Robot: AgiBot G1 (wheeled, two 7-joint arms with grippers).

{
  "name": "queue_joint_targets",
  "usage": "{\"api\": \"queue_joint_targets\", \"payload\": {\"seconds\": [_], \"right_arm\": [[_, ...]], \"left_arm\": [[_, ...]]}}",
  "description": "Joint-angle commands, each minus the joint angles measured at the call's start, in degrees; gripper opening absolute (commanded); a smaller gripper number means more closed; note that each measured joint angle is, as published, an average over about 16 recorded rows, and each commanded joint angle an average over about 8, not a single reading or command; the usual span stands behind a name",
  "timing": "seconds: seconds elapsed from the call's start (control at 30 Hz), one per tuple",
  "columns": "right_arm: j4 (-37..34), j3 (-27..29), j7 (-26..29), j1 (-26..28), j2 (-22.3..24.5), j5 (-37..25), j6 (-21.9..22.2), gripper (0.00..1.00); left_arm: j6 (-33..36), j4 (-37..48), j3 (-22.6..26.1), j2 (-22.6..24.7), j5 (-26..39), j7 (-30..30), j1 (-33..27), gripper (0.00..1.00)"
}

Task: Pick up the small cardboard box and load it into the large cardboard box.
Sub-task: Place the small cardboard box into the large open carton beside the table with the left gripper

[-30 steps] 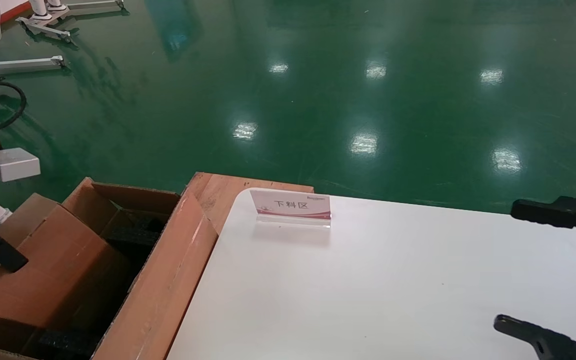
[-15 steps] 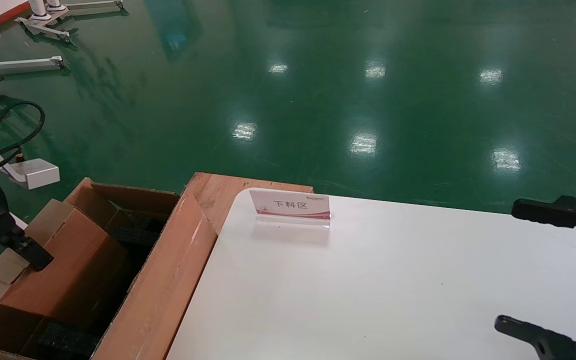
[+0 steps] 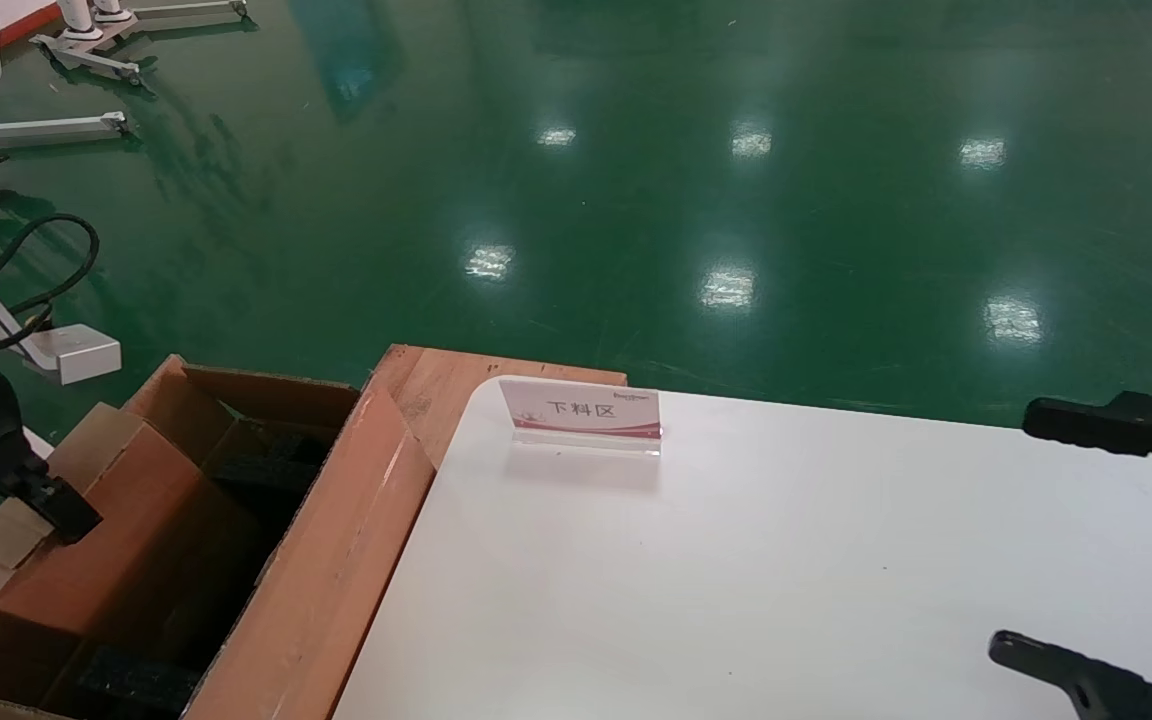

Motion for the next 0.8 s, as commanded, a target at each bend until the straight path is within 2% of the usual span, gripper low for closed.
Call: {"api": "queue_joint_targets", "payload": {"seconds": [0.03, 0.43, 0.8], "right_arm": [[0.00, -0.01, 0.00, 0.00, 0.00, 0.00, 0.00, 1.00], [0.00, -0.05, -0.02, 0.01, 0.02, 0.03, 0.02, 1.00], [0.00, -0.08, -0.04, 0.02, 0.03, 0.06, 0.03, 1.00]], "left_arm": [[-0.03, 0.95, 0.07, 0.22, 0.09, 0.25, 0.79, 0.00], [-0.70, 5.27, -0.19, 1.10, 0.00, 1.83, 4.85, 0.00], [-2.78, 8.28, -0.69, 1.57, -0.54, 0.74, 9.31, 0.00]]}}
